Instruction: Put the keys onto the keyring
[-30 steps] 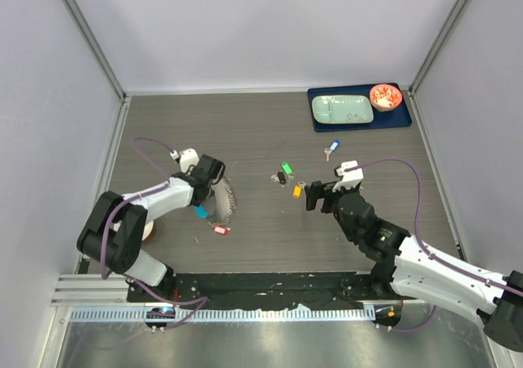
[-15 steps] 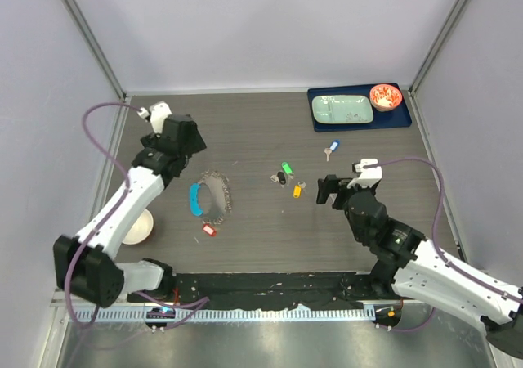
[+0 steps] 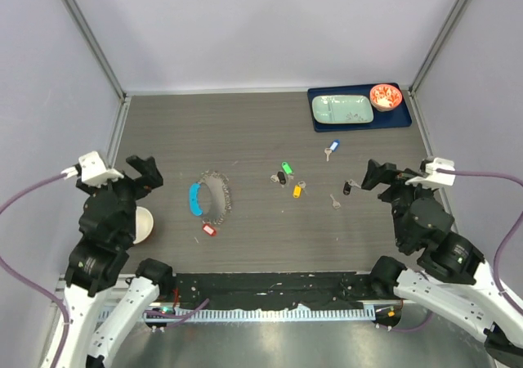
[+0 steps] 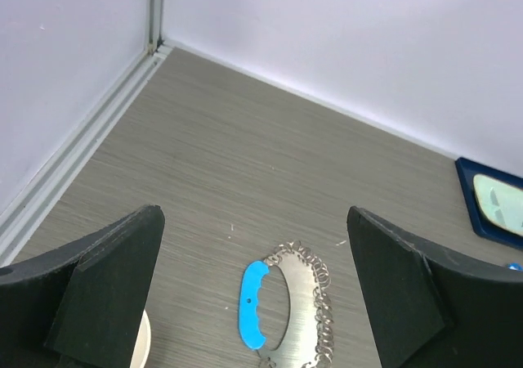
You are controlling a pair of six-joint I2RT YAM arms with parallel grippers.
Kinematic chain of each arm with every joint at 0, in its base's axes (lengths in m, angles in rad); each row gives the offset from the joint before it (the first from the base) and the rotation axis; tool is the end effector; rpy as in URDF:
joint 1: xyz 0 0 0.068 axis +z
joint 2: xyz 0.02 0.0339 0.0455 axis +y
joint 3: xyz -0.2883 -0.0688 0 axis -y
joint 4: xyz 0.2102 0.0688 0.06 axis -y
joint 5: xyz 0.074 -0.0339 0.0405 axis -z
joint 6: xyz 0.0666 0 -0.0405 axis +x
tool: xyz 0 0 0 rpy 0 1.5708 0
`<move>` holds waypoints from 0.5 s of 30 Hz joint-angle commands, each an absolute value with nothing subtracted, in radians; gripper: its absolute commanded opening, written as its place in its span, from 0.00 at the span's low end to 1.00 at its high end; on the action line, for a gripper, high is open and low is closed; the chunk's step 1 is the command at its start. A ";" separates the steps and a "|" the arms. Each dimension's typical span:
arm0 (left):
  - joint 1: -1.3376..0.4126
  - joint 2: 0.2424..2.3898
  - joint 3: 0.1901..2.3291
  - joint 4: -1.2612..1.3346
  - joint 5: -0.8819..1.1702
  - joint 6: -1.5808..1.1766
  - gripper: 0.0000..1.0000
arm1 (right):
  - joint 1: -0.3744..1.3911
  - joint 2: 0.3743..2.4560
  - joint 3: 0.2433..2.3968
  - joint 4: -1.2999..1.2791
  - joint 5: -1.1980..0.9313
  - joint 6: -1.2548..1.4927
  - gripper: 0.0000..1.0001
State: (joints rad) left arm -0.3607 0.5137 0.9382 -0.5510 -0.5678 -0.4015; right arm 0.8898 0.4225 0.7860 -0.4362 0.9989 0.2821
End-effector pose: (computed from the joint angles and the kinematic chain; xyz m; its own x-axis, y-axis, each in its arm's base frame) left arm 0.0733 0.0106 0.3800 -0.0299 -0.3409 -0.9396 -0.2317 0.9168 -0.3252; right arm 0.0699 -0.0027 0.3545 -0.0140 0.2220 -0.9749 0.1160 0.9688 0.2190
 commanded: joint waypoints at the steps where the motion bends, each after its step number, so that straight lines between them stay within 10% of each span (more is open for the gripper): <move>1: -0.362 0.398 0.819 -0.446 -0.589 -0.314 1.00 | 0.893 0.390 0.838 -0.479 1.081 0.161 1.00; 15: -0.315 0.117 0.672 -0.359 -0.577 -0.233 1.00 | 0.893 0.215 0.689 -0.318 1.163 0.051 1.00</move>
State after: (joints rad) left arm -0.3431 0.1463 0.6834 -0.4400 -0.5793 -0.2714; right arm 0.8898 0.2440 0.7006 -0.4046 1.1282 0.0956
